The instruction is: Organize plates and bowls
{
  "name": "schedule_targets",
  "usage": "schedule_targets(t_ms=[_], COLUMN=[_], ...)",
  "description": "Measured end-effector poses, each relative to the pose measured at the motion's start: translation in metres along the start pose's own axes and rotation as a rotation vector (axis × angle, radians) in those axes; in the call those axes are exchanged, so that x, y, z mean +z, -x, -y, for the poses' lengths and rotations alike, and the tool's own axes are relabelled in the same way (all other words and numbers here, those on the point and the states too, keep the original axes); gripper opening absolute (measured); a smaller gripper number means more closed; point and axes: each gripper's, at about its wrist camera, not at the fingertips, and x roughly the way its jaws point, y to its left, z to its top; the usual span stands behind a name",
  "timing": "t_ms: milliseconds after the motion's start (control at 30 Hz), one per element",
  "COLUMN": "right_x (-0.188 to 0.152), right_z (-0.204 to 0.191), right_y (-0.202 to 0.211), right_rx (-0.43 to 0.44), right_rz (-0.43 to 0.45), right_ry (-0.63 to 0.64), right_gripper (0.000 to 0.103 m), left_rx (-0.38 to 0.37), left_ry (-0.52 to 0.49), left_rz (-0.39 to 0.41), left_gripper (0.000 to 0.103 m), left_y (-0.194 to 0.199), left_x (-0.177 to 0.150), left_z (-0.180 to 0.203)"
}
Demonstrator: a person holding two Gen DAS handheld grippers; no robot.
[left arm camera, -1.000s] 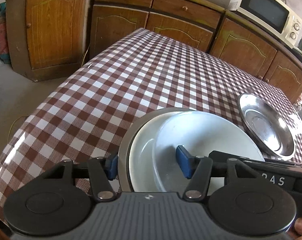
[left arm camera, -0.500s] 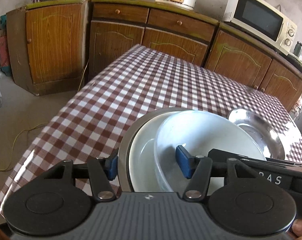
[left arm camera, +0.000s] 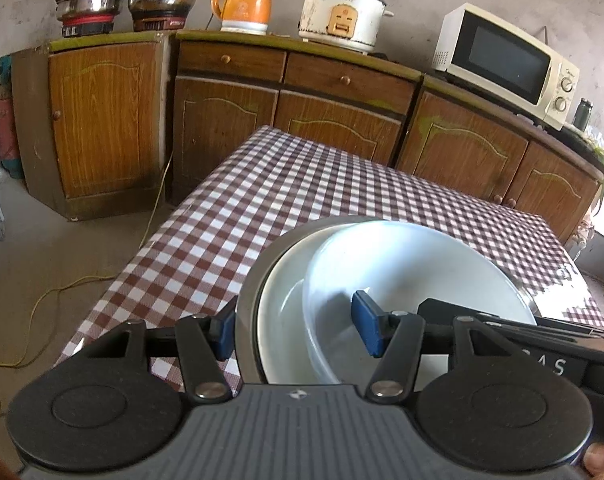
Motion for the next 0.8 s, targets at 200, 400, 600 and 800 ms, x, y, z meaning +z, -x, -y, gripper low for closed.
schedule_targets(t_ms=[200, 400, 600, 800], right_x=[0.006, 0.008, 0.011, 0.011], right_z=[-0.001, -0.002, -0.002, -0.003], right_y=[0.009, 0.017, 0.023, 0.03], right_rx=[-0.004, -0.007, -0.011, -0.015], right_rz=[0.021, 0.035, 0.046, 0.057], right_ry=[0.005, 0.004, 0.004, 0.007], right_gripper=[0.055, 0.055, 0.055, 0.055], left_rx=[-0.008, -0.013, -0.02, -0.025], left_ry=[-0.006, -0.011, -0.014, -0.016], left_rz=[0.016, 0.027, 0.035, 0.043], left_gripper=[0.059, 0.059, 0.059, 0.059], left_y=[0.004, 0.008, 0.011, 0.014], left_x=[0.005, 0.009, 0.011, 0.012], left_z=[0.004, 0.007, 0.009, 0.011])
